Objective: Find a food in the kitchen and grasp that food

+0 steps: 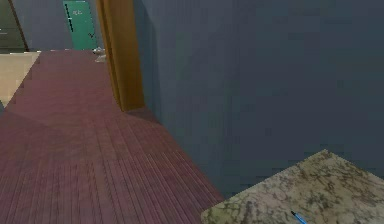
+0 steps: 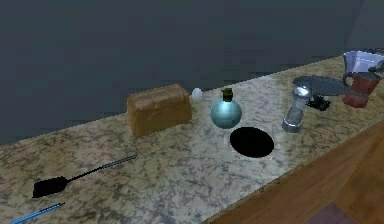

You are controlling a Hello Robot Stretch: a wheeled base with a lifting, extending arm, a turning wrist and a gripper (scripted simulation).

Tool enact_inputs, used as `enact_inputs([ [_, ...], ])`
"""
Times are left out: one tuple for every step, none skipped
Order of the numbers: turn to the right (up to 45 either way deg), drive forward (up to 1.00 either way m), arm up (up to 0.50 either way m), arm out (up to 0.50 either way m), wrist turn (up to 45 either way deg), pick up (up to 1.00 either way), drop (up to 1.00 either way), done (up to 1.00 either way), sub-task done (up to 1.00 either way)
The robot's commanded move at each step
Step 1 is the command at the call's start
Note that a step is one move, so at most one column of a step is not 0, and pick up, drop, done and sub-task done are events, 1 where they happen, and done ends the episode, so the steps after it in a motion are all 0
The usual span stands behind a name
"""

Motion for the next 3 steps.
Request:
enact_inputs([
  [0.0,0.00,0.38,0.00,0.0,0.00,0.00,0.00,0.00],
  [0.0,0.00,0.00,0.42,0.0,0.00,0.00,0.00,0.00],
  [0.0,0.00,0.00,0.00,45.0,0.00,0.00,0.00,0.00],
])
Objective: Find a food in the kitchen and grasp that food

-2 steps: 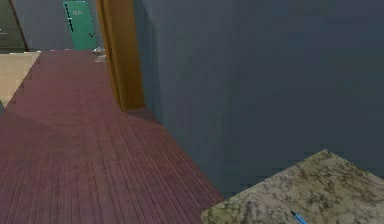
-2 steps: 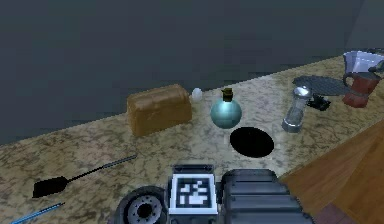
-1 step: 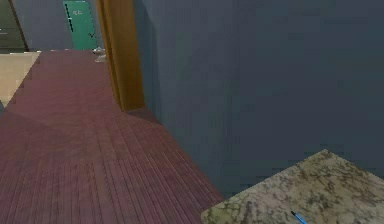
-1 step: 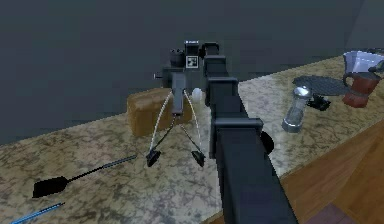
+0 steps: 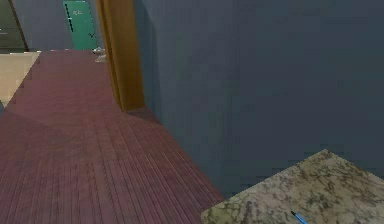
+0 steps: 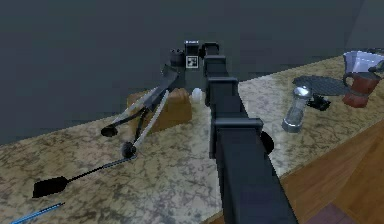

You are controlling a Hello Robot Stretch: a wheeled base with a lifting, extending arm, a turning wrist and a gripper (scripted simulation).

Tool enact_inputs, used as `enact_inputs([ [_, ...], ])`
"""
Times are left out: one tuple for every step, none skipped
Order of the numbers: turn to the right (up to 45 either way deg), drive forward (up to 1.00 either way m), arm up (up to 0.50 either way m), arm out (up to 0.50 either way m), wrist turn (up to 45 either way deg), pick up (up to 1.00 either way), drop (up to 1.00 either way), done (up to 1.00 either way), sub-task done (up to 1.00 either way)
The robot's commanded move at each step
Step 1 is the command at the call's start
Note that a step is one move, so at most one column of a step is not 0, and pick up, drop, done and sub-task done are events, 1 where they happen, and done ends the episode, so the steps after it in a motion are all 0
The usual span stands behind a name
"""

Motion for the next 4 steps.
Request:
enact_inputs([
  [0.0,0.00,0.00,0.00,45.0,0.00,0.00,0.00,0.00],
  [0.0,0.00,0.00,0.00,21.0,0.00,0.00,0.00,0.00],
  [0.0,0.00,0.00,0.00,0.0,1.00,0.00,0.00,0.00],
  [0.0,0.00,0.00,0.00,0.0,0.00,0.00,1.00,0.00],
])
